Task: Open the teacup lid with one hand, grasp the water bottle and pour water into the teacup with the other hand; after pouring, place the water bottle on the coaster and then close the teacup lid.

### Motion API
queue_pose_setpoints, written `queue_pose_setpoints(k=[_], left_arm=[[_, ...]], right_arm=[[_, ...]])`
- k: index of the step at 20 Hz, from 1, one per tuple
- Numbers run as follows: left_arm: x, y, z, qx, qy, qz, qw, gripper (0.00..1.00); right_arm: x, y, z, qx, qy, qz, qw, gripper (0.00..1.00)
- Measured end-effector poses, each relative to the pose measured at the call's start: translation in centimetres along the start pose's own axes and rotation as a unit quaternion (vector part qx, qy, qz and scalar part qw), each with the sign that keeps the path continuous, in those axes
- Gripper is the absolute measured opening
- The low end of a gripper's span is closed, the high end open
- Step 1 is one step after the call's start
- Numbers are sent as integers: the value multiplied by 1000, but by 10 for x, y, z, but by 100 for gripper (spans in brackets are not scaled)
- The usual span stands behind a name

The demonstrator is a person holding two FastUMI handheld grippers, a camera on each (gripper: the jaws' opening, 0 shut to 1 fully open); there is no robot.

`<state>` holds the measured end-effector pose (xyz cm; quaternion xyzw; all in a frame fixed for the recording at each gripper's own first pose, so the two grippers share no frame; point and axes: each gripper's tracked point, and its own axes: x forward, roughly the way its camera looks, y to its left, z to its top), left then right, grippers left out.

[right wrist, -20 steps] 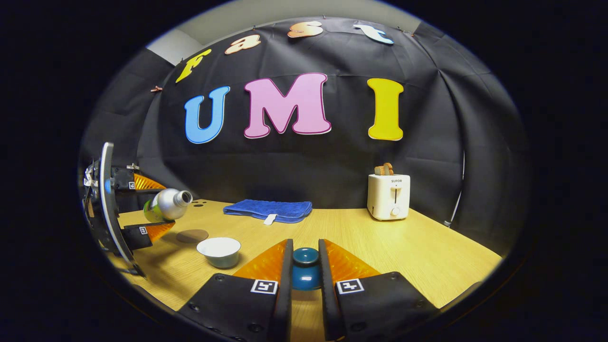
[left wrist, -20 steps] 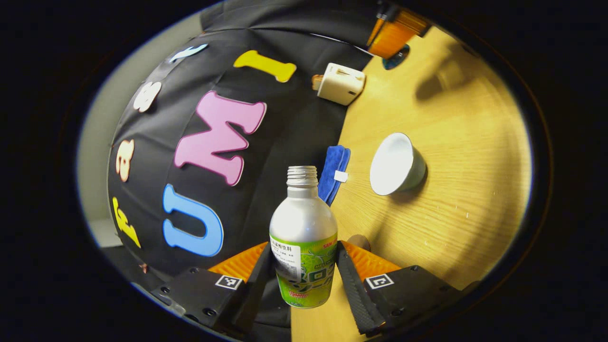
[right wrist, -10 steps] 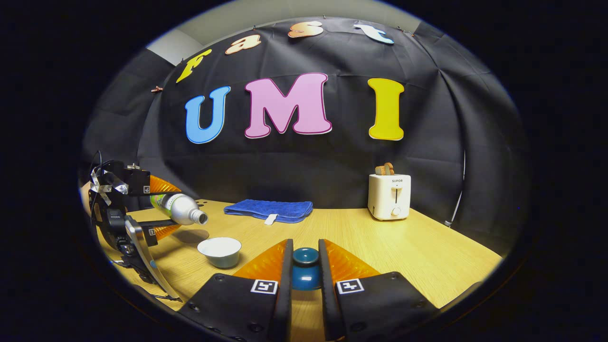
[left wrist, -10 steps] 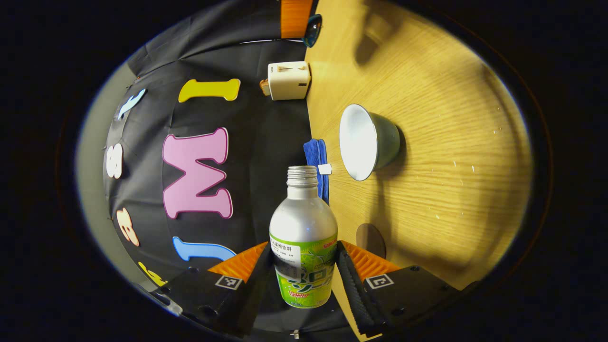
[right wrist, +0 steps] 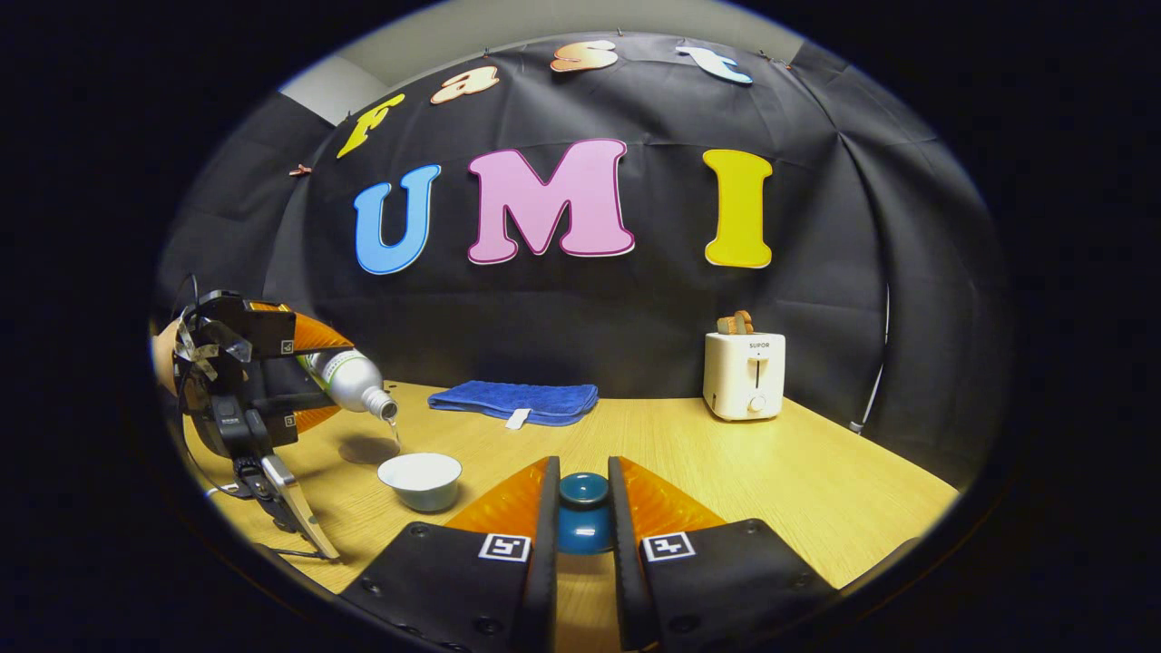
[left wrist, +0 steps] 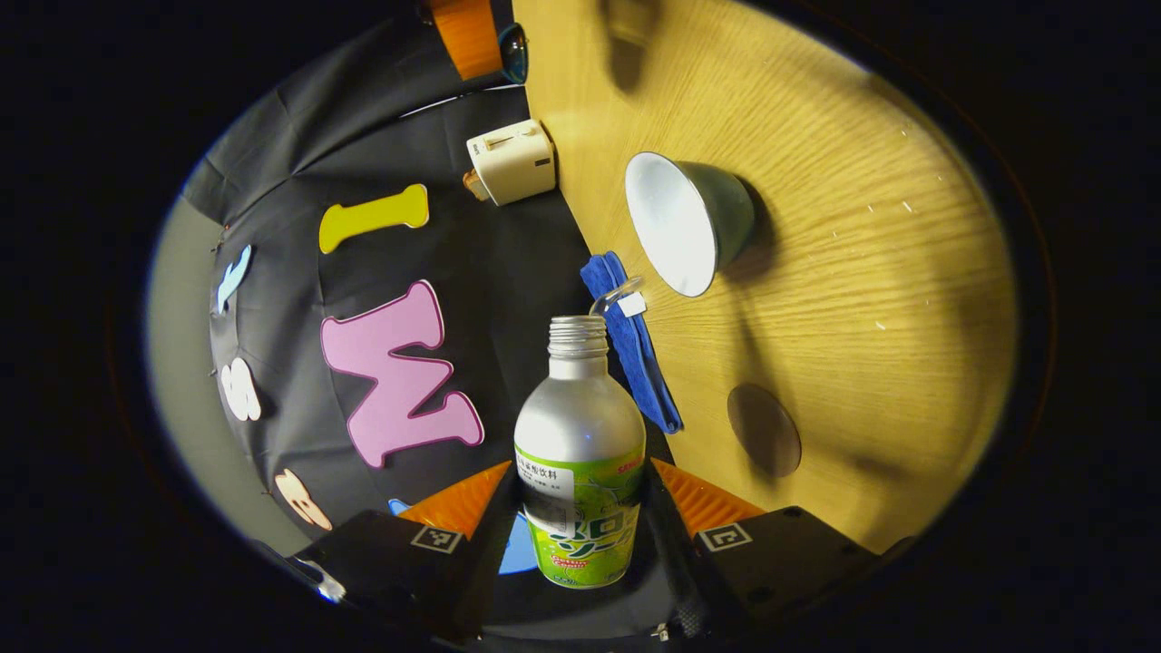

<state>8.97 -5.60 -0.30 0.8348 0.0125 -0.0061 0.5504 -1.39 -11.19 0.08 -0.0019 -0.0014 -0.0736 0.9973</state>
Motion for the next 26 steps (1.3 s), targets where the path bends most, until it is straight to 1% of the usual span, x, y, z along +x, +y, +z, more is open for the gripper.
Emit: queue_pose_setpoints(k=[14,21,26], left_arm=[[5,13,-4,68,-12,39,997,79],[6,20,-4,131,-27,69,989,79],[-3,28,2,185,-39,91,978,79]], right_arm=[[0,0,0,0,0,0,1000,30],[1,1,0,0,0,1,1000,30],[0,0,1,0,0,1,1000,30]])
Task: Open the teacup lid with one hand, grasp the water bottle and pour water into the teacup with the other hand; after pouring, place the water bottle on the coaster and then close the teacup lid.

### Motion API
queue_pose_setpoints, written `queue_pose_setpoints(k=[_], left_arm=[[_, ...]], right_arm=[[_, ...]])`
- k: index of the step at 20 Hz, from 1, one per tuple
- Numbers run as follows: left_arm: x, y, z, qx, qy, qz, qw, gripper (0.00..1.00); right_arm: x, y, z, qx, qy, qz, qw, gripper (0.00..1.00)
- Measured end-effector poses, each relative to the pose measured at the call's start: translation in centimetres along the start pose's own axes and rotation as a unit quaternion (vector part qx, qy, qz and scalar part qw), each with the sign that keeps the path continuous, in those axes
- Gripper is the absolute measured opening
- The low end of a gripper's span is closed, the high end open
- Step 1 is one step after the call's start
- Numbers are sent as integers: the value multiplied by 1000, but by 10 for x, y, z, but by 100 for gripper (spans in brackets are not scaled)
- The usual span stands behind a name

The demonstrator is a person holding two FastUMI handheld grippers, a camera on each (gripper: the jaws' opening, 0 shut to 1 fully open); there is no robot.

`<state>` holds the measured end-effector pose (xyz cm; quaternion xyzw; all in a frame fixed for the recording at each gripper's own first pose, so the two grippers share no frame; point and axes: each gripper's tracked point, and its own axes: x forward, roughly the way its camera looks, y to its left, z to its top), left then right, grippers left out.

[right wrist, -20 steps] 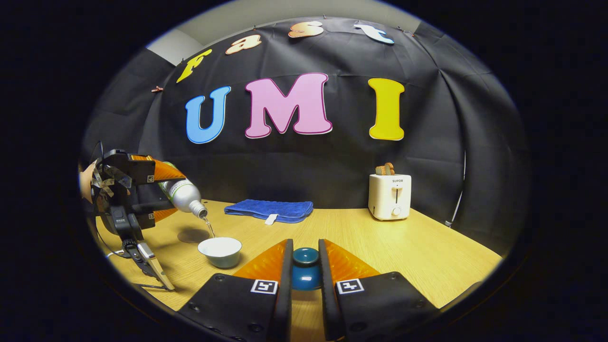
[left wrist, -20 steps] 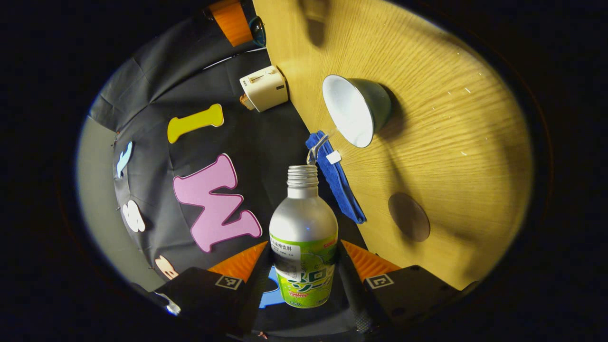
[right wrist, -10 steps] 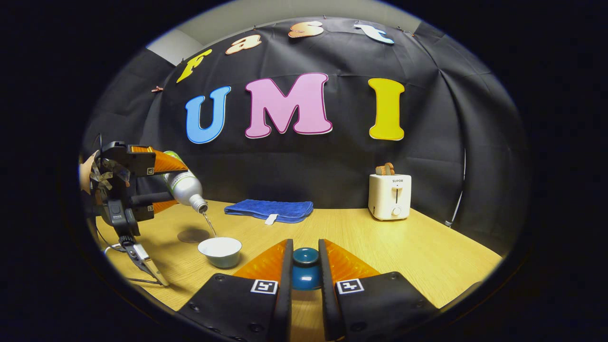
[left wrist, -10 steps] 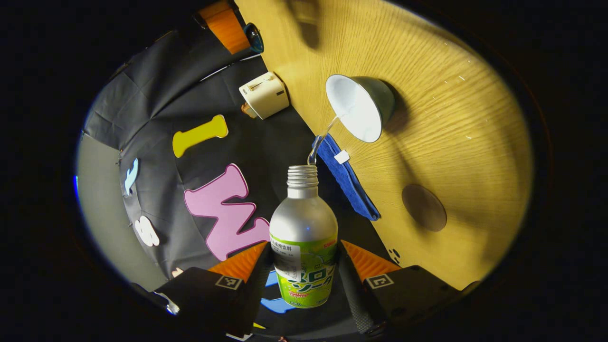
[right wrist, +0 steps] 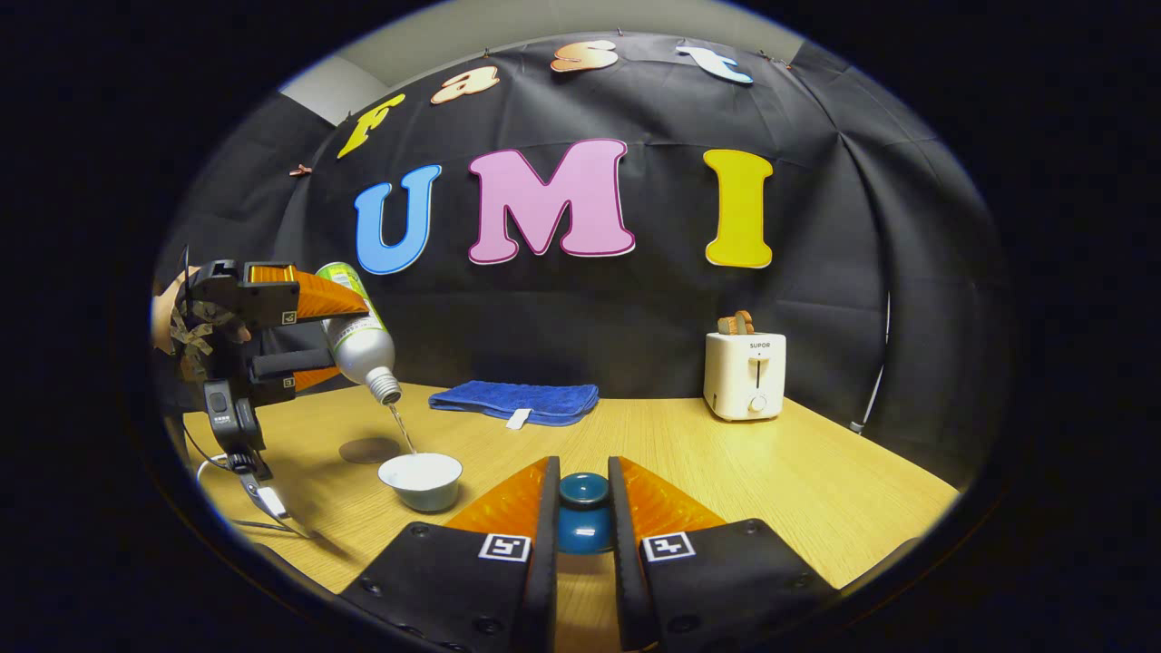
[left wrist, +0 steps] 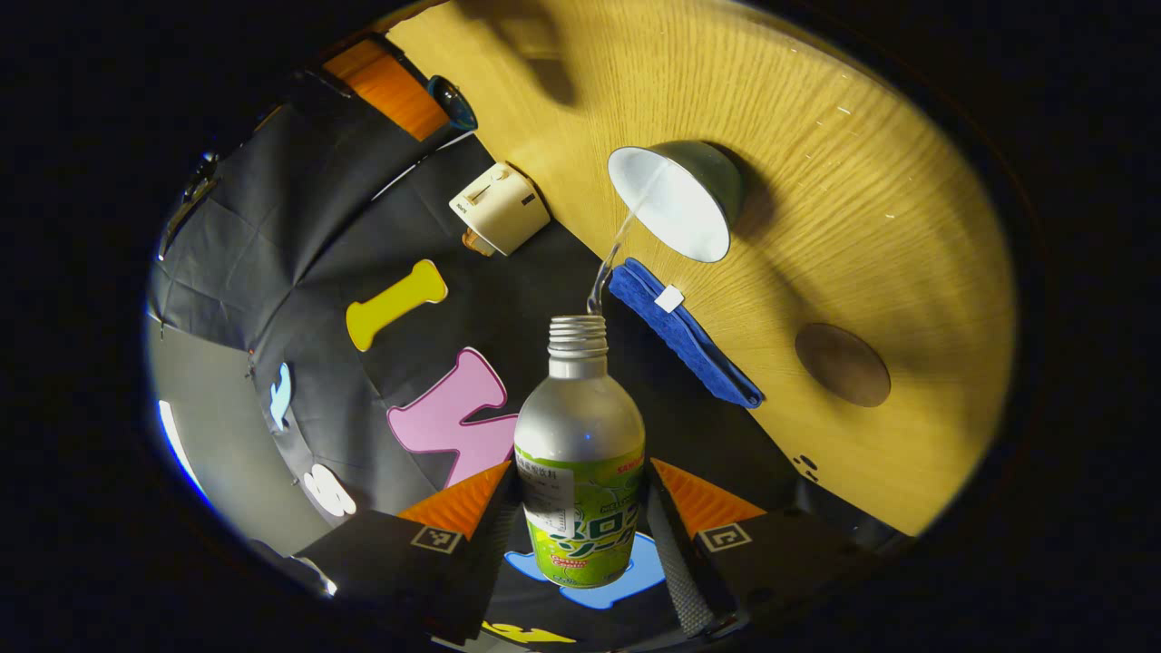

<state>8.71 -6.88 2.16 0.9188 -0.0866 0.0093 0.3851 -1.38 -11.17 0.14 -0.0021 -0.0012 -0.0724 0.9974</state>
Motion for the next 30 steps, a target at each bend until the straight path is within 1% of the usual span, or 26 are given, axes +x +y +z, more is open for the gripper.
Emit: queue_pose_setpoints(k=[10,13,16,18,19,20,21,22,23,25,26,27,28,29,30], left_arm=[[10,12,-3,75,-15,20,997,81],[12,21,-3,82,-23,26,996,81],[10,24,0,70,-27,28,997,81],[12,16,1,45,-30,15,998,81],[12,11,1,25,-30,8,999,81],[14,7,1,-9,-28,-3,1000,81],[17,-1,1,-61,-29,-15,998,81],[19,-8,2,-122,-31,-29,992,81],[17,-17,5,-182,-29,-46,982,80],[10,-27,12,-286,-24,-70,955,80],[6,-31,15,-332,-20,-76,940,80],[7,-33,19,-382,-18,-84,920,80],[7,-34,25,-435,-17,-89,896,80],[5,-33,34,-487,-21,-92,869,80],[6,-29,41,-537,-25,-93,838,80]], right_arm=[[1,0,0,0,0,2,1000,30],[1,0,-1,0,1,3,1000,30],[1,0,-1,0,0,3,1000,30],[1,0,-1,0,0,3,1000,30],[1,0,-1,0,0,3,1000,30],[1,0,0,0,1,3,1000,30],[1,0,-1,0,0,3,1000,30],[1,0,-1,0,0,3,1000,30],[1,0,-1,0,0,3,1000,30],[1,0,-1,0,0,3,1000,30],[0,0,0,-1,0,3,1000,30],[0,0,-1,-1,0,2,1000,30],[1,0,-1,-1,0,2,1000,30],[1,-1,0,-1,0,2,1000,30],[0,-1,0,-1,0,2,1000,30]])
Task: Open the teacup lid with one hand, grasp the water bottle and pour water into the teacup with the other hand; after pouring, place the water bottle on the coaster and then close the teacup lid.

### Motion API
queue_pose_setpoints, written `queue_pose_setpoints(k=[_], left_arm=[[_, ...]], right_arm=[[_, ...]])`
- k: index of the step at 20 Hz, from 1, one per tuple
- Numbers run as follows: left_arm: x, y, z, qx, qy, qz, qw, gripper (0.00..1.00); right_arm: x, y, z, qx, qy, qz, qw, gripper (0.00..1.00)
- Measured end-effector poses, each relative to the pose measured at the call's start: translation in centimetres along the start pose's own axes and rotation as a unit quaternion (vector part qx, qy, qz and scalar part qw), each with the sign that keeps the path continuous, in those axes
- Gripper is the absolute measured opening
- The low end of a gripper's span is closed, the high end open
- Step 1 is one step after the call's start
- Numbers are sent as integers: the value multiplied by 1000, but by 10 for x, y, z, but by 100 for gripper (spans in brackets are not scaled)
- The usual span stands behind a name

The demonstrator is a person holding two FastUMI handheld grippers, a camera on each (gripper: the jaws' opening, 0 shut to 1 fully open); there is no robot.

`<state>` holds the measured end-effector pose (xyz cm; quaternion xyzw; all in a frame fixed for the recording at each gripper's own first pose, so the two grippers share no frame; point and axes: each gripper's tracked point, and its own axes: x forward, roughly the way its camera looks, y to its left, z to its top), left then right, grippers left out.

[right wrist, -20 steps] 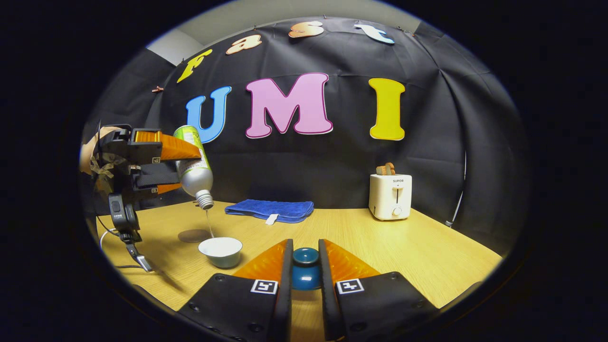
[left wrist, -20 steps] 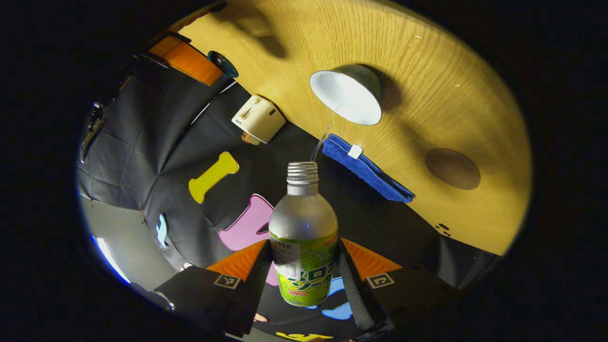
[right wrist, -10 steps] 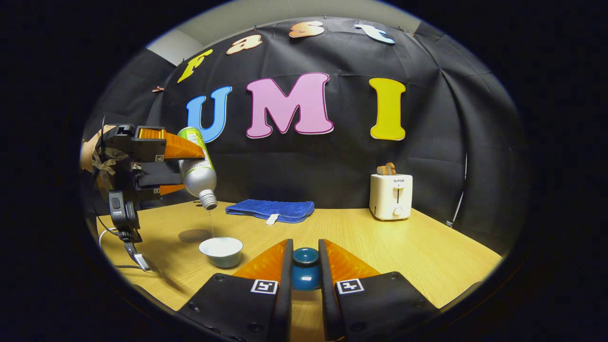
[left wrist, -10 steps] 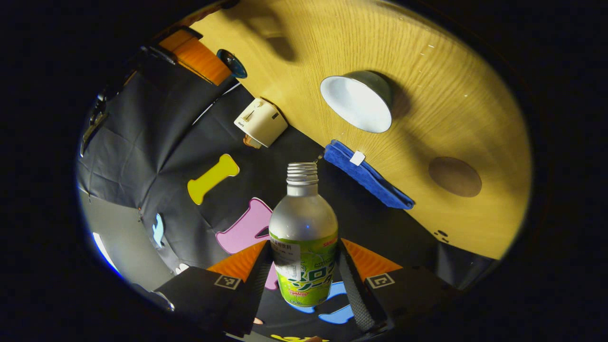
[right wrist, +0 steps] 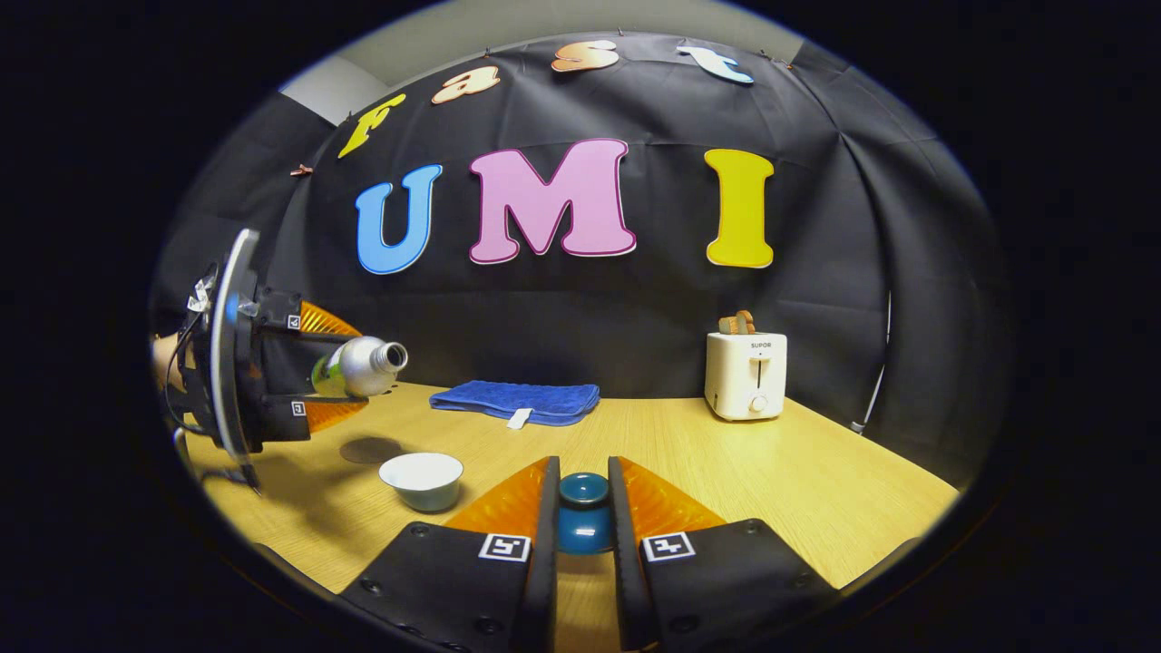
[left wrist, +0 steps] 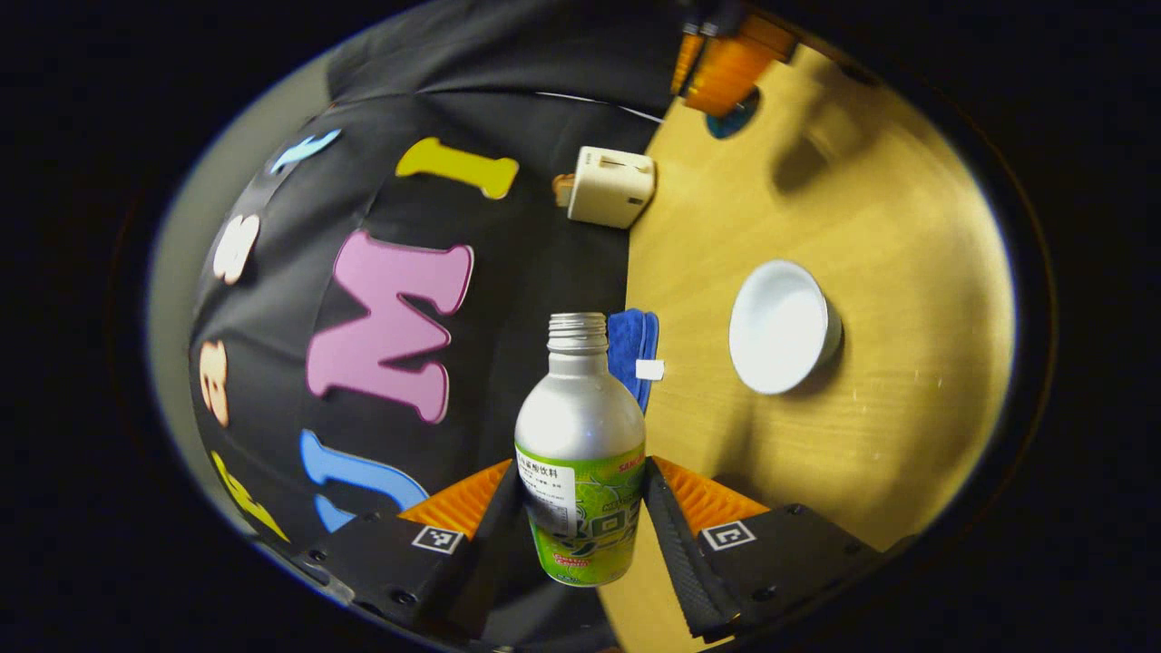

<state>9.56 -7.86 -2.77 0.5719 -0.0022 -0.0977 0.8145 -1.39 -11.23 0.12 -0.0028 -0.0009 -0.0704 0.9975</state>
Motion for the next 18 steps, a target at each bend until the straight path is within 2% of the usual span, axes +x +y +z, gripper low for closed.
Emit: queue_pose_setpoints(k=[2,4,6,8,11,12,13,18], left_arm=[[-1,-2,7,-114,-12,-5,993,80],[-2,2,12,-215,-30,-1,976,80],[-3,6,18,-294,-50,16,954,80],[-11,13,22,-364,-61,39,929,80],[-15,26,27,-469,-83,64,877,80],[-14,26,27,-492,-88,64,864,79],[-12,26,24,-506,-87,64,856,79],[-6,13,8,-532,-34,71,843,80]], right_arm=[[0,0,0,0,0,0,1000,30],[1,0,0,0,0,-1,1000,30],[1,0,-1,0,0,-1,1000,30],[0,0,0,0,0,-1,1000,30],[1,0,0,0,0,-1,1000,30],[1,0,0,0,0,-1,1000,30],[0,0,0,0,0,-1,1000,30],[0,0,0,0,0,-1,1000,30]])
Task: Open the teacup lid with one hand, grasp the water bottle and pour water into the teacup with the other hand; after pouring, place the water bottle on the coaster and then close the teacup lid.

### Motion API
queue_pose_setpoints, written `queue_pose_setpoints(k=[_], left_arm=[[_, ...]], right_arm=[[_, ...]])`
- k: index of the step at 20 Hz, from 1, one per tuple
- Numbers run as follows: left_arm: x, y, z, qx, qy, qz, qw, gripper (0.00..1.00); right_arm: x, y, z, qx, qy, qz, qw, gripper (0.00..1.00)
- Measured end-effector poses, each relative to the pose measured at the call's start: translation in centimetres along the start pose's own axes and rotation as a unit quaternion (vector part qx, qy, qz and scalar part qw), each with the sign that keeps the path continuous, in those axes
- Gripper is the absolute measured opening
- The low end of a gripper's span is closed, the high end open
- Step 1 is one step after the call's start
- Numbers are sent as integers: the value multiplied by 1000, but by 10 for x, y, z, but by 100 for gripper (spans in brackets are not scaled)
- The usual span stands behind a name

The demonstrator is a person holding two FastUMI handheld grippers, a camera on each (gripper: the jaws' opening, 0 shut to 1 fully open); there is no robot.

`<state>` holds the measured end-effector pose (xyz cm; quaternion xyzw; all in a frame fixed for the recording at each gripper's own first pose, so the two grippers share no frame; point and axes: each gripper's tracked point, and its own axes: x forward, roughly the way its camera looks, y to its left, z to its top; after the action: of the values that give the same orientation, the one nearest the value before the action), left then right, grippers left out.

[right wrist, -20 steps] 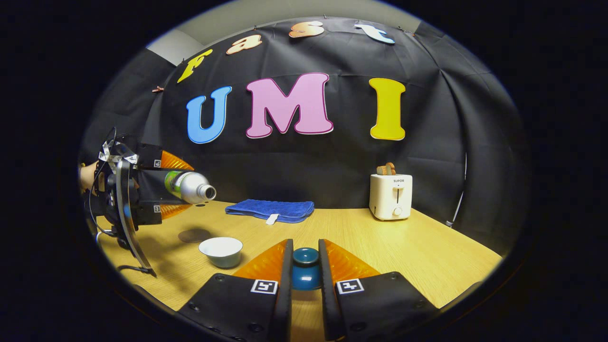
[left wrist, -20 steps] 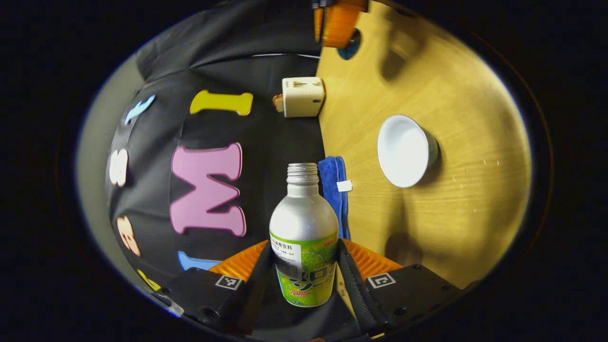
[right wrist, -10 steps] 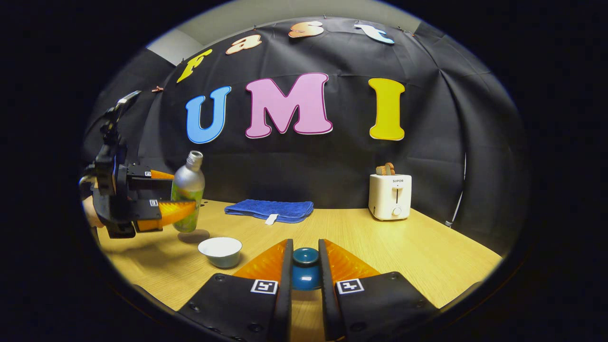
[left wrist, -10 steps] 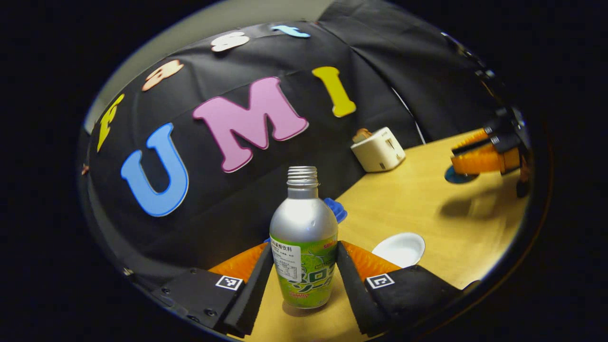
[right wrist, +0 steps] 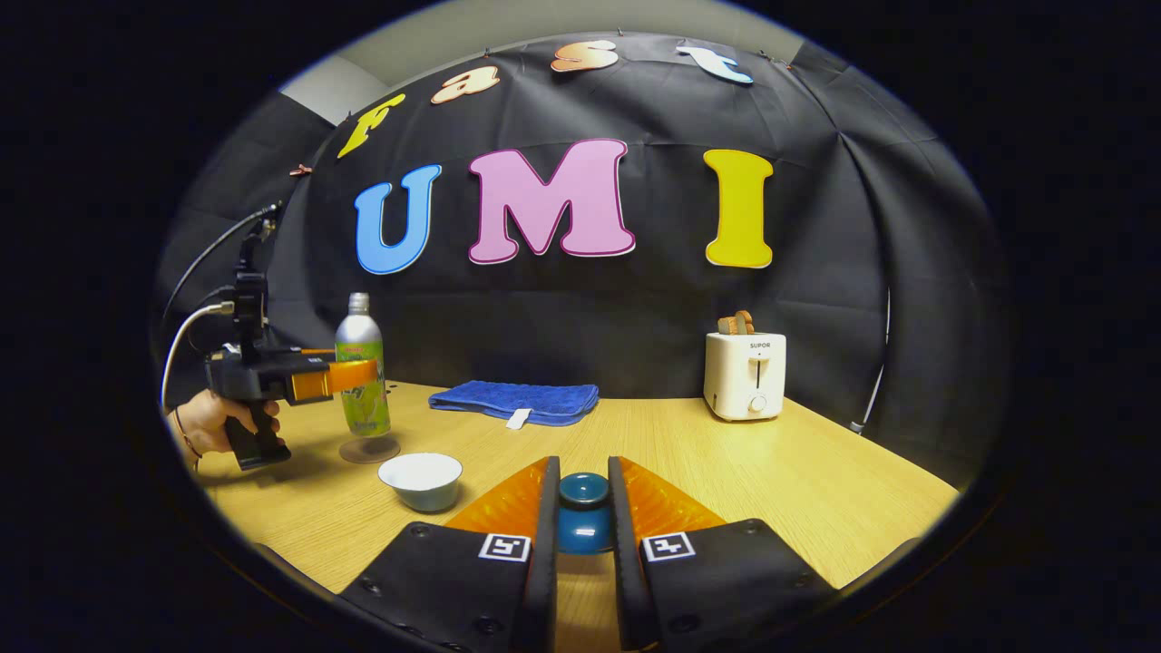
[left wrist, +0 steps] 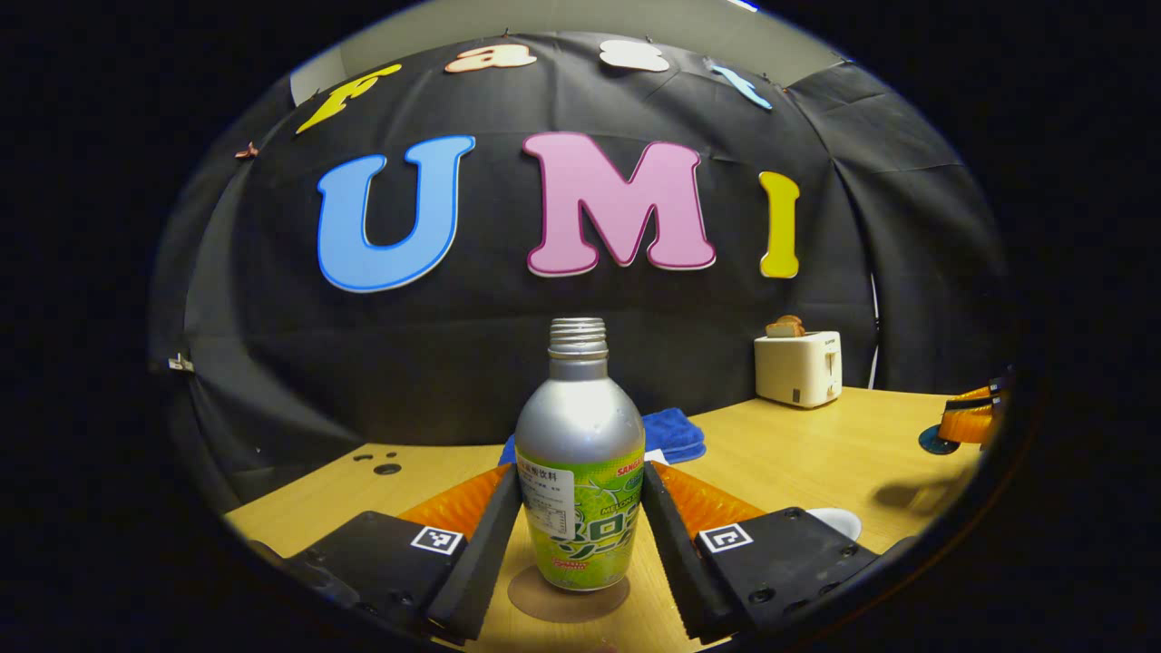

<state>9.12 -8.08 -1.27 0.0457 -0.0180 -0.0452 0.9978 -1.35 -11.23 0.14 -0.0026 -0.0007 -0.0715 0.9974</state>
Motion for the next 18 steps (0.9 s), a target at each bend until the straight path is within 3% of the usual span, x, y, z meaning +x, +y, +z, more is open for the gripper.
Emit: queue_pose_setpoints(k=[14,17,18], left_arm=[[-11,9,-18,-20,33,35,999,83],[-24,13,-20,-25,44,44,998,98],[-27,13,-19,-32,44,46,997,98]], right_arm=[[0,0,0,0,0,0,1000,30],[0,0,0,0,0,0,1000,30],[0,0,0,0,0,1,1000,30]])
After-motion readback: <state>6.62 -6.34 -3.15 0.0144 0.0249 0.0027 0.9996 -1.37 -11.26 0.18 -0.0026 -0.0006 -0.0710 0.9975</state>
